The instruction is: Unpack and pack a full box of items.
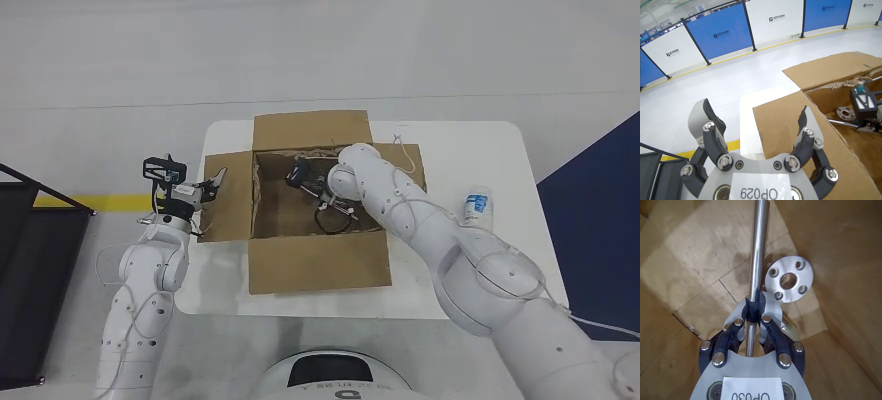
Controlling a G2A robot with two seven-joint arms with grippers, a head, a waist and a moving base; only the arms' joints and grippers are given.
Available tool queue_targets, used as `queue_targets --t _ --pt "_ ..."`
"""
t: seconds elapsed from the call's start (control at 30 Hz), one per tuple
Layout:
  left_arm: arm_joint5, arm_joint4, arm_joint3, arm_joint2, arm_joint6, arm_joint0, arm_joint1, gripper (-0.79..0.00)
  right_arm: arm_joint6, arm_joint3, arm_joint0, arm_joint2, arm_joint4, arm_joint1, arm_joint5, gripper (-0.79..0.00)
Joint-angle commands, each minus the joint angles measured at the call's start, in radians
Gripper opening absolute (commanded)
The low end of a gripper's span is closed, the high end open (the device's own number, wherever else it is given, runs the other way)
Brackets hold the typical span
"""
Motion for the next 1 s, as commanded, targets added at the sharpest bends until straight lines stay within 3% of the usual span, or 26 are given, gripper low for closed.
queue_targets --t 0.0,0.23,0.47,0.63,0.77,0.97 --pt "0.000 0.000 0.000 0.000 0.000 0.000 0.000 0.000 0.001 -0.022 0.004 0.012 0.002 0.007 -0.010 -0.785" --pt "0.000 0.000 0.000 0.000 0.000 0.000 0.000 0.000 0.033 -0.195 -0.025 0.071 -0.033 0.069 -0.018 -0.785" --pt "0.000 0.000 0.000 0.000 0.000 0.000 0.000 0.000 0.087 -0.557 -0.148 0.223 -0.103 0.189 0.000 -0.785" --pt "0.000 0.000 0.000 0.000 0.000 0.000 0.000 0.000 0.032 -0.957 -0.352 0.445 -0.158 0.293 -0.035 -0.785" --pt "0.000 0.000 0.000 0.000 0.000 0.000 0.000 0.000 -0.062 -1.230 -0.545 0.650 -0.175 0.353 -0.087 -0.785" --pt "0.000 0.000 0.000 0.000 0.000 0.000 0.000 0.000 -0.218 -1.468 -0.808 0.964 -0.183 0.405 -0.098 -0.785"
